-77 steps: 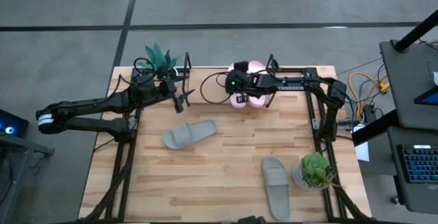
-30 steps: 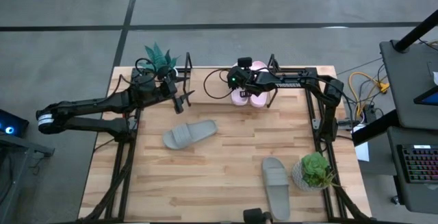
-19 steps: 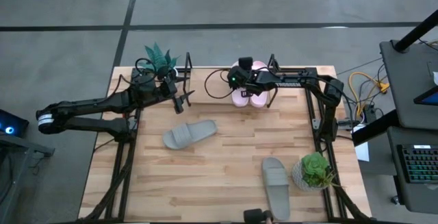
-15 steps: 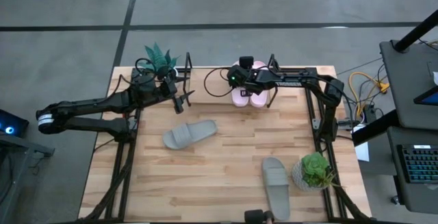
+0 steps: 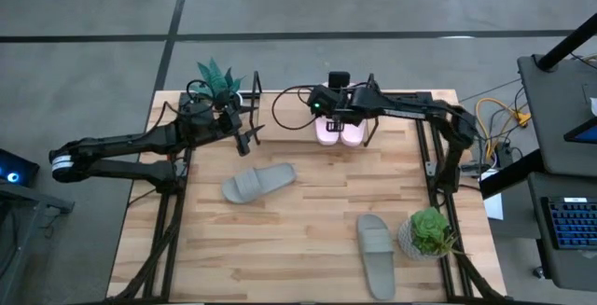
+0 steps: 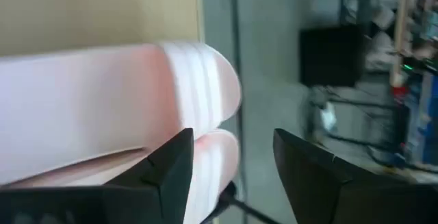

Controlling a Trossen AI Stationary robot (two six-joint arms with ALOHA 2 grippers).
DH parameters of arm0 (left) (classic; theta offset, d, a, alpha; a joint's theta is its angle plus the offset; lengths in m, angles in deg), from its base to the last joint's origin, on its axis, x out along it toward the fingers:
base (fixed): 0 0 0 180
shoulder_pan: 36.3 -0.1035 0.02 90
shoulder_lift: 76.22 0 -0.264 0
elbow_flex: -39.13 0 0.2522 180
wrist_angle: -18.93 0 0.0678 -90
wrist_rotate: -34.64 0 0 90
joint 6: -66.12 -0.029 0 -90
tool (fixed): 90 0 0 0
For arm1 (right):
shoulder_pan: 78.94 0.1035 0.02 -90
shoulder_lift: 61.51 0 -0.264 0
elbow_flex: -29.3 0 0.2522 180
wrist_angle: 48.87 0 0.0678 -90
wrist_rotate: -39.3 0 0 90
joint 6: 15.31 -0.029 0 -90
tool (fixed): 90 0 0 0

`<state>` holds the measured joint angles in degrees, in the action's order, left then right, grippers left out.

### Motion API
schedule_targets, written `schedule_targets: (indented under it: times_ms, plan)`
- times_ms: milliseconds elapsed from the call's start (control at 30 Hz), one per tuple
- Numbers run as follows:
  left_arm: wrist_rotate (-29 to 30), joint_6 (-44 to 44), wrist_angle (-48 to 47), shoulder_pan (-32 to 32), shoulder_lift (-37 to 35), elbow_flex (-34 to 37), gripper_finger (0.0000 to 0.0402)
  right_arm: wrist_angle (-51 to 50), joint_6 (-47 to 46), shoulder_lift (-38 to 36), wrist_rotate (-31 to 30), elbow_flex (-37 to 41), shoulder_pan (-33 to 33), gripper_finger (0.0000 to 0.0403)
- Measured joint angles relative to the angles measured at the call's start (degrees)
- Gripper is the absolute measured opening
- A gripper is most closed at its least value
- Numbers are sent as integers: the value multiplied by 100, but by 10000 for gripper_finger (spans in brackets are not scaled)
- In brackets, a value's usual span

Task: Pick and place slides into the shelf
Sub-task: Put the top gray slide on the shelf

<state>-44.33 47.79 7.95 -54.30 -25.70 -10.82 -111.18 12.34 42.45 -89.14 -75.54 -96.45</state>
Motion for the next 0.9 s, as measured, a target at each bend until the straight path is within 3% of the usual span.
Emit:
schedule_targets:
  times_ms: [233, 367, 600, 800, 900]
  plan:
    - [-6, -2, -398, 1, 0, 0, 244, -908, -1255, -1190, 956, 6, 666, 160]
    - [-57, 155, -658, 0, 0, 0, 244, -928, -1780, -1825, 1078, 155, 1248, 146]
    - [-884, 1361, -2009, 12, -18, -120, 244, -736, -1737, -2513, 935, 558, 1947, 131]
    - [-1560, 2276, -2962, 149, -13, -116, 244, -475, -1723, -2771, 943, 1014, 2017, 125]
    - [-1600, 3358, -3208, 196, -7, -132, 244, -428, -1752, -2801, 930, 1216, 2012, 126]
